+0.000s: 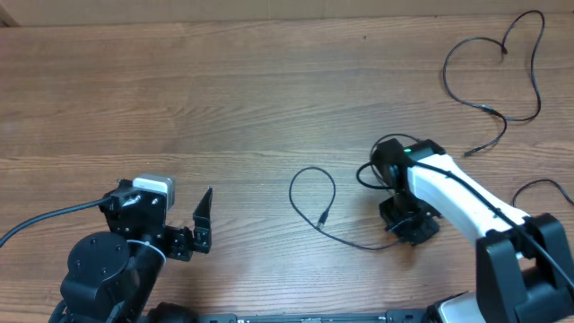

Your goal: Untangle cables

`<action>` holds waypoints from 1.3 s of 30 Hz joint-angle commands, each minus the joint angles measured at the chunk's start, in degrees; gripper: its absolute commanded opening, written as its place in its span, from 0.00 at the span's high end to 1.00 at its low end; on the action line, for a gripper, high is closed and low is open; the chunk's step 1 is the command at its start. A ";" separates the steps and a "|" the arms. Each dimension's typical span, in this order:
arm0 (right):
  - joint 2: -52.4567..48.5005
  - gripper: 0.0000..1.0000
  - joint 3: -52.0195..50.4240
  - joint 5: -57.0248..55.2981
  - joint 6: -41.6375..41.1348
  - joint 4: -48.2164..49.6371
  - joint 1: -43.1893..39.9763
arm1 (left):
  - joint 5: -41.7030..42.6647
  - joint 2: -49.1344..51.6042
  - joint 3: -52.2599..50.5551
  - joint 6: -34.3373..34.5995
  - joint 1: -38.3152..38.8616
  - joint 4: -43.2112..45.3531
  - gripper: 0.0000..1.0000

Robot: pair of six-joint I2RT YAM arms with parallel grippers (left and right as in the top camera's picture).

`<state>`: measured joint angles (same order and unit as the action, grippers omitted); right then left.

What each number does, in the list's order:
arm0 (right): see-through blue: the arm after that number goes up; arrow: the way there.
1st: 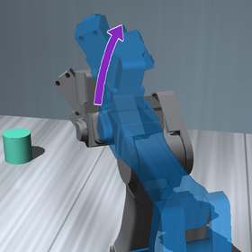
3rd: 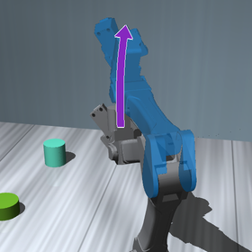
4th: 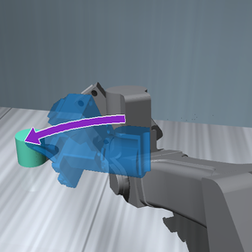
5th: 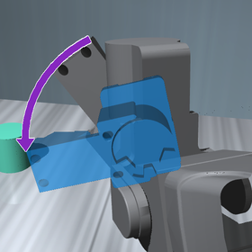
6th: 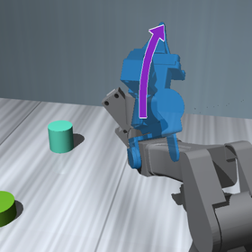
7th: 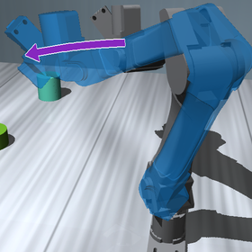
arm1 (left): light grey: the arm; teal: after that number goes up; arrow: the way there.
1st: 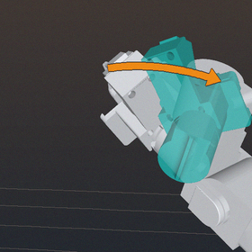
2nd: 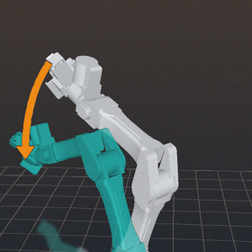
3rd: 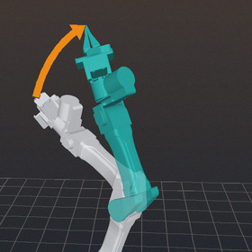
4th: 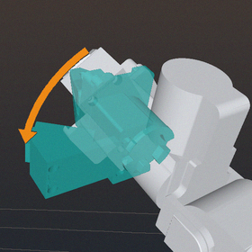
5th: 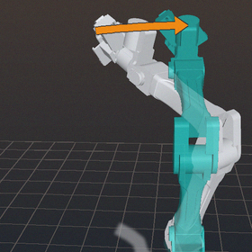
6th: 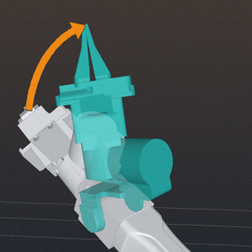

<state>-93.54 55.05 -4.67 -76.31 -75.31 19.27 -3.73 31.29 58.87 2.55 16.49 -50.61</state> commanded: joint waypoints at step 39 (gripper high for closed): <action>15.89 0.96 0.72 -6.54 31.87 6.51 -45.22 | -0.70 5.73 0.11 -1.27 -0.20 3.34 0.00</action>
<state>-78.70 55.05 -12.99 -46.89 -69.45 -26.15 -3.73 36.93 58.87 2.57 16.49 -47.70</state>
